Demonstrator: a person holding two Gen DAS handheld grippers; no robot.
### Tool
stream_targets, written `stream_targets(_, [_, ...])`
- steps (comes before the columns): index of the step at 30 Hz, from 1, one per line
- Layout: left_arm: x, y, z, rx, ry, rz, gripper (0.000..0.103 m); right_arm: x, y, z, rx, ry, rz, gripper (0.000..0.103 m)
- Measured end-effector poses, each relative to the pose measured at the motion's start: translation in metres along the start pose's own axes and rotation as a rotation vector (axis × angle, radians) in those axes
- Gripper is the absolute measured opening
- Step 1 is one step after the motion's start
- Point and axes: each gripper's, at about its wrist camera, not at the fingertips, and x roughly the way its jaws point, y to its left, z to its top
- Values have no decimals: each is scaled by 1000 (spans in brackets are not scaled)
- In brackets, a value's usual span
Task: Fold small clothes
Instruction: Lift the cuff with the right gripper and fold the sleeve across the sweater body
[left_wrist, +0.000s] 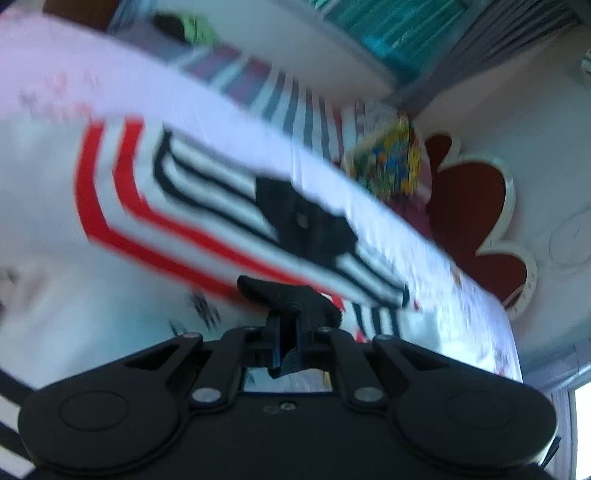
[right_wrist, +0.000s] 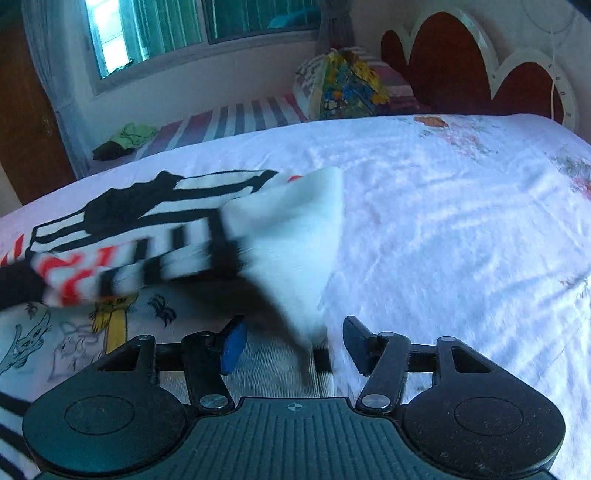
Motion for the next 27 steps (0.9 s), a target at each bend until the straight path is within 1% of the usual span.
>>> stream_targets(1, [-7,3,7,-4,-25,5,7,2,1,2,13,6,6,22])
stream_targets(3, [-17,12,18,7,-73,34,7,-3,2,3,16,-14,25,21])
stream_targets(5, [-16,24,21,17,-72,80,7,-7,9,3,-4,-28,39,19])
stream_targets(6, [-13,31,19,16,-63,105,7,-8,11,2,-19,-32,42,19])
stream_targets(8, [-3,41,11,49,-38,174,7,-6,11,-2,-47,-23,17,18])
stream_targets(9, [3,46,6,46,-9,199,7,0,4,-4,-31,7,-7,18])
stream_targets(10, [9,51,1,50,30,207,7,7,-2,-7,-1,38,-17,19])
stream_targets(11, [13,50,-3,77,42,222,9,8,-8,-8,18,40,-8,19])
stream_targets(12, [11,47,-6,115,24,244,15,6,-8,-8,9,46,-8,19])
stream_targets(13, [7,43,-6,144,16,270,19,3,-7,-8,-8,50,-11,19])
stream_targets(14, [1,41,-5,152,3,297,28,0,-8,-8,-10,55,-10,19])
stream_targets(15, [-6,40,-5,145,-8,322,44,-4,-10,-8,-5,61,2,19])
stream_targets(16, [-16,43,-5,131,-27,342,54,-11,-12,-8,2,61,14,19])
stream_targets(17, [-28,44,-6,112,-58,347,64,-18,-14,-9,7,54,21,19])
stream_targets(18, [-39,43,-11,113,-84,343,64,-25,-14,-10,14,40,30,19])
stream_targets(19, [-42,43,-11,130,-92,334,64,-34,-13,-9,23,20,38,19])
stream_targets(21, [-45,27,-10,177,-91,297,64,-47,-11,-4,27,-29,40,19])
stream_targets(24, [-27,-3,-9,226,-58,219,64,-38,-1,20,-9,-54,54,19])
stream_targets(26, [-9,-20,-10,266,-49,192,64,-20,4,35,-6,-46,75,19])
stream_targets(27, [0,-26,-12,288,-46,192,64,-8,6,42,-7,-35,79,19])
